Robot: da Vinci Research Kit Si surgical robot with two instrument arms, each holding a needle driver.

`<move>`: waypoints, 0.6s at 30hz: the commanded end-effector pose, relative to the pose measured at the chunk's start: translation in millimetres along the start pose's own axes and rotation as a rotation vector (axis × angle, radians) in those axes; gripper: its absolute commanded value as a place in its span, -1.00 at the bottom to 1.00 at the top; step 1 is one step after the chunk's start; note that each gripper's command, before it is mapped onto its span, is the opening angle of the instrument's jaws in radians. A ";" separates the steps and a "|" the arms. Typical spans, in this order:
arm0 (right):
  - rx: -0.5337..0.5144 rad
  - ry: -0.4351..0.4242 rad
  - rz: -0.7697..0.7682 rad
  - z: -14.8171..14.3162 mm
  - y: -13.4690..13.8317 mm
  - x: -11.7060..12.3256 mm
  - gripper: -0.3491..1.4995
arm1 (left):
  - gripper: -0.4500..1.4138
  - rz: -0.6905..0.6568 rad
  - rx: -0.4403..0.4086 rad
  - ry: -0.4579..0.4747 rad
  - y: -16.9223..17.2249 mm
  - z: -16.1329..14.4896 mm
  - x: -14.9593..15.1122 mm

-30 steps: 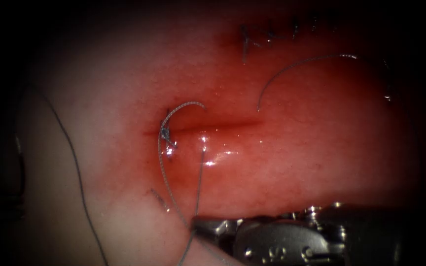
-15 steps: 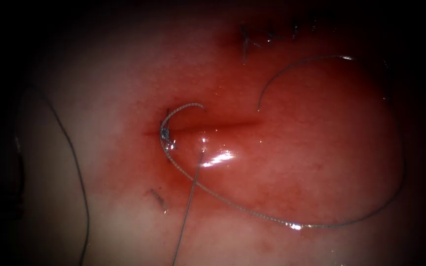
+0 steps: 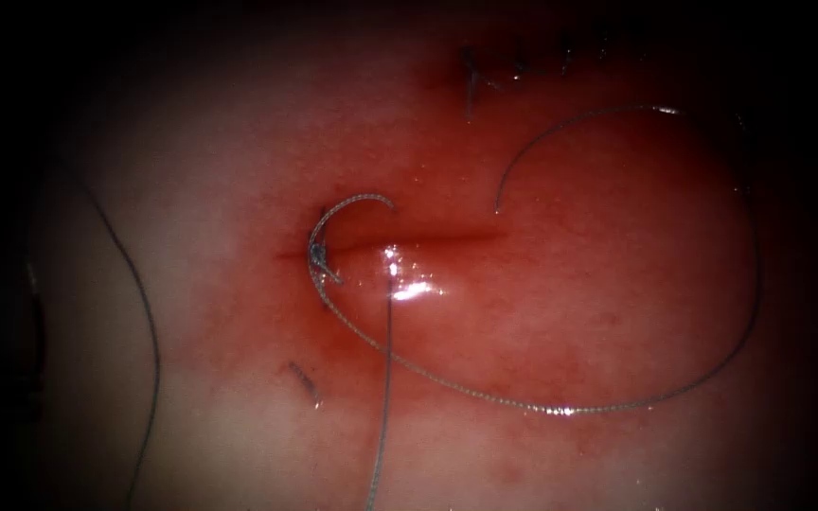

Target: Wound Closure

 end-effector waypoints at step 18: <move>-0.108 -0.026 -0.077 -3.2 10.4 -8.3 0.69 | -1.00 0.003 0.004 -0.002 -0.1 1.2 -0.2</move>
